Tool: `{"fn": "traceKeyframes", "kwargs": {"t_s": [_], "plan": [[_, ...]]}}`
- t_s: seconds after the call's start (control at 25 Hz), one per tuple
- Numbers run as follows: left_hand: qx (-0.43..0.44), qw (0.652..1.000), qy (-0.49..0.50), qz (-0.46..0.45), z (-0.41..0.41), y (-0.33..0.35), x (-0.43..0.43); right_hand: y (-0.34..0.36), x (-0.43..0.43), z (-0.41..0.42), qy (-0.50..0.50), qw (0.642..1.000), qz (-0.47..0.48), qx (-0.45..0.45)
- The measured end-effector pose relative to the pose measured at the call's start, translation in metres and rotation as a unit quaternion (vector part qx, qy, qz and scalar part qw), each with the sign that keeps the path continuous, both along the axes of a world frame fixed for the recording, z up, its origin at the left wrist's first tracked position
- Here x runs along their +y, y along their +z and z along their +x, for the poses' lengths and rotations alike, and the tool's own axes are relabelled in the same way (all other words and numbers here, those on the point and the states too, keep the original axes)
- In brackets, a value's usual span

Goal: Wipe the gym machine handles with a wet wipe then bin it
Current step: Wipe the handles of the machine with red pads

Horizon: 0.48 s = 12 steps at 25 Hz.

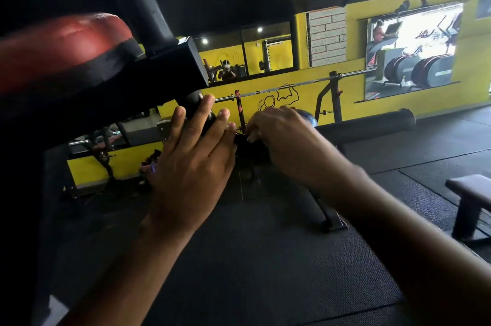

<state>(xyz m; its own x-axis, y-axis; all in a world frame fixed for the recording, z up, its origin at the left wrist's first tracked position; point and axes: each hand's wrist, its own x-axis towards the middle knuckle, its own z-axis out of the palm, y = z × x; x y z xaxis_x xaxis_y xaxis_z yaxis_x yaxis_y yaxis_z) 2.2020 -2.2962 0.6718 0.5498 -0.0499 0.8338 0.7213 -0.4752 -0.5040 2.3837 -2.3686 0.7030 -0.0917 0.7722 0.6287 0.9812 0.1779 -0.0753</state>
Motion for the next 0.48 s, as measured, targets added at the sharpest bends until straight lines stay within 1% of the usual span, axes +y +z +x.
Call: {"fn": "traceKeyframes", "kwargs": {"t_s": [0.08,0.12,0.24,0.28,0.36,0.4,0.48], "plan": [[-0.002,1.0,-0.002,0.002,0.003,-0.001,-0.001,0.018,0.006,0.012,-0.029,0.997,-0.065,-0.022],[-0.003,1.0,-0.005,-0.001,0.005,-0.002,-0.002,0.026,0.008,0.015,-0.027,0.995,-0.089,-0.033],[-0.012,0.999,-0.022,-0.031,0.009,-0.004,-0.005,0.035,0.008,0.012,0.05,0.991,-0.123,-0.021],[-0.012,0.999,-0.021,-0.037,0.01,-0.004,-0.006,0.036,0.007,0.013,0.05,0.99,-0.129,-0.036],[-0.006,0.999,-0.012,-0.042,0.012,-0.005,-0.006,0.032,0.007,0.026,-0.004,0.99,-0.122,-0.067],[-0.004,0.999,-0.007,-0.042,0.012,-0.006,-0.007,0.029,0.007,0.032,-0.03,0.992,-0.107,-0.062],[-0.001,0.999,-0.002,-0.043,0.013,-0.007,-0.007,0.017,0.003,0.034,-0.022,0.997,-0.073,-0.029]]}}
